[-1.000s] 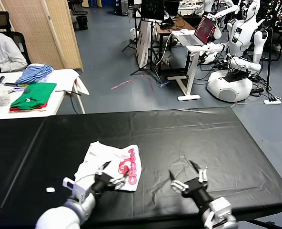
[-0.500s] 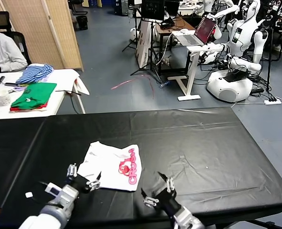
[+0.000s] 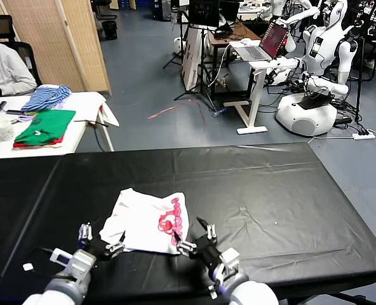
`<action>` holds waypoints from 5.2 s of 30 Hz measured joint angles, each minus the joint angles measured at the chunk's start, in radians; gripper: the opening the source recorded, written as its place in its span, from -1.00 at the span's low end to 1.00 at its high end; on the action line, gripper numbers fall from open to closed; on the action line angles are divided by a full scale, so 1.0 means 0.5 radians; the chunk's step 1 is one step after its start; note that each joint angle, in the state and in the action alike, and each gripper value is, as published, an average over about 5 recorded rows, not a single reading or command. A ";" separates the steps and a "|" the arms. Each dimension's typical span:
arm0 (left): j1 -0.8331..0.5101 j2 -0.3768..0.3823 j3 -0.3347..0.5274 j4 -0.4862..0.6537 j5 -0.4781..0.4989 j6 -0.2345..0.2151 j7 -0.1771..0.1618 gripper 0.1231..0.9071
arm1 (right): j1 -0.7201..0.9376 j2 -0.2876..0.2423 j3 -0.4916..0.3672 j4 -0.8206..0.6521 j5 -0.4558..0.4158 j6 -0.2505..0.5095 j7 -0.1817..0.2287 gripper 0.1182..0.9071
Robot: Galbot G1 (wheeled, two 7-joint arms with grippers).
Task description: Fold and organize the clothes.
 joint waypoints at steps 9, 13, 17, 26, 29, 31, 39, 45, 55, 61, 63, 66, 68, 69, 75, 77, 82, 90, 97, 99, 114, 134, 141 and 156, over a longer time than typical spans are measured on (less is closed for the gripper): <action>-0.019 -0.008 0.005 0.022 -0.002 -0.007 -0.002 1.00 | 0.102 0.038 -0.023 -0.111 0.119 -0.016 0.036 0.94; -0.022 -0.012 0.009 0.033 -0.003 -0.024 -0.002 1.00 | 0.125 0.047 -0.042 -0.150 0.129 -0.023 0.037 0.71; -0.023 -0.016 0.011 0.042 -0.003 -0.036 -0.002 1.00 | 0.141 0.059 -0.056 -0.183 0.130 -0.036 0.042 0.54; -0.025 -0.020 0.012 0.053 -0.006 -0.055 -0.005 1.00 | 0.158 0.068 -0.047 -0.215 0.131 -0.044 0.063 0.25; -0.026 -0.022 0.017 0.062 -0.006 -0.064 -0.006 1.00 | 0.153 0.068 -0.031 -0.215 0.131 -0.037 0.093 -0.14; -0.033 -0.024 0.026 0.069 -0.006 -0.066 -0.008 1.00 | 0.144 0.068 -0.015 -0.213 0.136 -0.029 0.124 -0.48; -0.050 -0.038 0.084 0.091 -0.006 -0.068 -0.010 1.00 | 0.084 0.049 0.121 -0.154 0.221 -0.062 0.227 -0.89; -0.051 -0.034 0.132 0.101 -0.015 -0.055 0.002 1.00 | 0.042 0.010 0.280 -0.113 0.251 -0.178 0.305 -0.90; -0.033 -0.054 0.192 0.066 -0.023 -0.049 0.004 1.00 | 0.056 -0.103 0.537 -0.117 0.280 -0.222 0.282 -0.90; -0.017 -0.052 0.193 0.035 -0.023 -0.048 0.003 1.00 | 0.106 -0.137 0.569 -0.141 0.284 -0.236 0.274 -0.90; -0.018 -0.051 0.193 0.032 -0.025 -0.048 0.003 1.00 | 0.107 -0.140 0.569 -0.147 0.281 -0.242 0.274 -0.90; -0.024 -0.051 0.200 0.032 -0.029 -0.048 0.002 1.00 | 0.103 -0.139 0.580 -0.153 0.275 -0.244 0.276 -0.87; -0.029 -0.051 0.209 0.032 -0.033 -0.049 0.002 1.00 | 0.097 -0.138 0.597 -0.148 0.251 -0.243 0.278 -0.70; -0.031 -0.051 0.214 0.032 -0.037 -0.050 0.002 1.00 | 0.092 -0.138 0.607 -0.142 0.229 -0.241 0.277 -0.58; -0.050 -0.057 0.231 0.008 -0.127 -0.070 -0.027 1.00 | 0.042 -0.152 0.690 -0.071 0.053 -0.244 0.251 0.37; -0.056 -0.062 0.237 0.000 -0.178 -0.086 -0.048 1.00 | 0.019 -0.159 0.718 -0.039 0.009 -0.254 0.238 0.68; -0.074 -0.077 0.260 0.013 -0.256 -0.161 -0.087 1.00 | -0.084 -0.168 0.763 0.068 -0.106 -0.292 0.198 0.98; -0.144 -0.121 0.352 0.122 -0.189 -0.431 -0.114 1.00 | -0.323 -0.156 0.795 0.214 -0.330 -0.319 0.144 1.00; -0.142 -0.155 0.442 0.217 -0.077 -0.521 -0.114 1.00 | -0.401 -0.144 0.808 0.243 -0.342 -0.345 0.139 1.00; -0.134 -0.158 0.450 0.224 -0.072 -0.522 -0.116 1.00 | -0.398 -0.141 0.803 0.226 -0.343 -0.352 0.138 1.00; -0.054 -0.189 0.336 0.100 -0.325 -0.668 -0.139 1.00 | -0.429 -0.104 0.957 0.299 0.029 -0.195 0.060 1.00; 0.263 -0.464 0.046 0.295 -0.238 -1.721 0.006 1.00 | -0.904 0.212 1.149 0.473 0.048 0.760 -0.054 1.00; 0.279 -0.503 0.036 0.326 -0.262 -1.789 -0.014 1.00 | -0.932 0.267 1.133 0.429 -0.020 0.816 -0.100 1.00; 0.246 -0.532 0.074 0.334 -0.165 -1.819 -0.064 1.00 | -0.999 0.340 1.110 0.450 -0.175 0.875 -0.138 1.00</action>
